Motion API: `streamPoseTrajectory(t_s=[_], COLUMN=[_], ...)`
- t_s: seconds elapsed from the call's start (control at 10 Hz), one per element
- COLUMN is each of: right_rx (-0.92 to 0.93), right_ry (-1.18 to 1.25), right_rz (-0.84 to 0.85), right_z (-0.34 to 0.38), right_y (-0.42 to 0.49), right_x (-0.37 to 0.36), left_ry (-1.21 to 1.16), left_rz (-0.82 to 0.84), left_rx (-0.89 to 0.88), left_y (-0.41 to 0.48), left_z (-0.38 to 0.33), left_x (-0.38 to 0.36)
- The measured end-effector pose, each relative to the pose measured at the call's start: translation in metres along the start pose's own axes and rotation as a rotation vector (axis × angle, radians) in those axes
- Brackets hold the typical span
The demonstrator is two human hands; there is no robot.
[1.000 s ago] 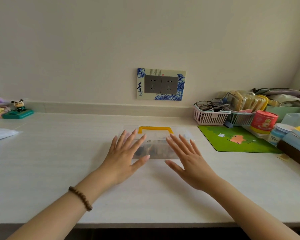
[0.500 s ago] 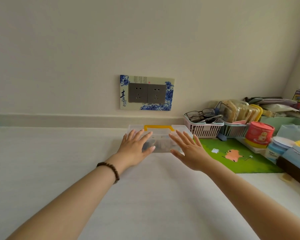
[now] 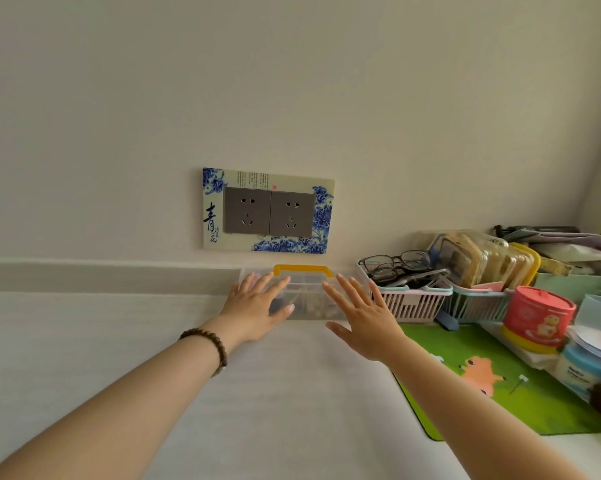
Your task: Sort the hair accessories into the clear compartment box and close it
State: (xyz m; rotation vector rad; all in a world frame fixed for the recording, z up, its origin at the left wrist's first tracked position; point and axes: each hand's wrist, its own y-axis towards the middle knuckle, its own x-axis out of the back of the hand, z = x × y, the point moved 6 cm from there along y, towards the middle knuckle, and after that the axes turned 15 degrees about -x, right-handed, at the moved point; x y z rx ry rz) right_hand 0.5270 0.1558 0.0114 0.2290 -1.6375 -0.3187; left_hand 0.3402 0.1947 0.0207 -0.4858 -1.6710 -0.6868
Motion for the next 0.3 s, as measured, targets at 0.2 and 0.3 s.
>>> streamPoseTrajectory(t_s=[0.2,0.3], right_rx=[0.014,0.012], right_ry=[-0.007,0.002], right_rz=[-0.029,0.032], right_z=[-0.0039,-0.0017], right_y=[0.0060,0.0050], right_x=[-0.0065,-0.0051], left_ry=[-0.006,-0.008], left_rz=[-0.013,-0.014], left_rx=[0.009,-0.003], left_y=[0.0086,0.0080], left_z=[0.0050,0.0037], left_x=[-0.0053,-0.0053])
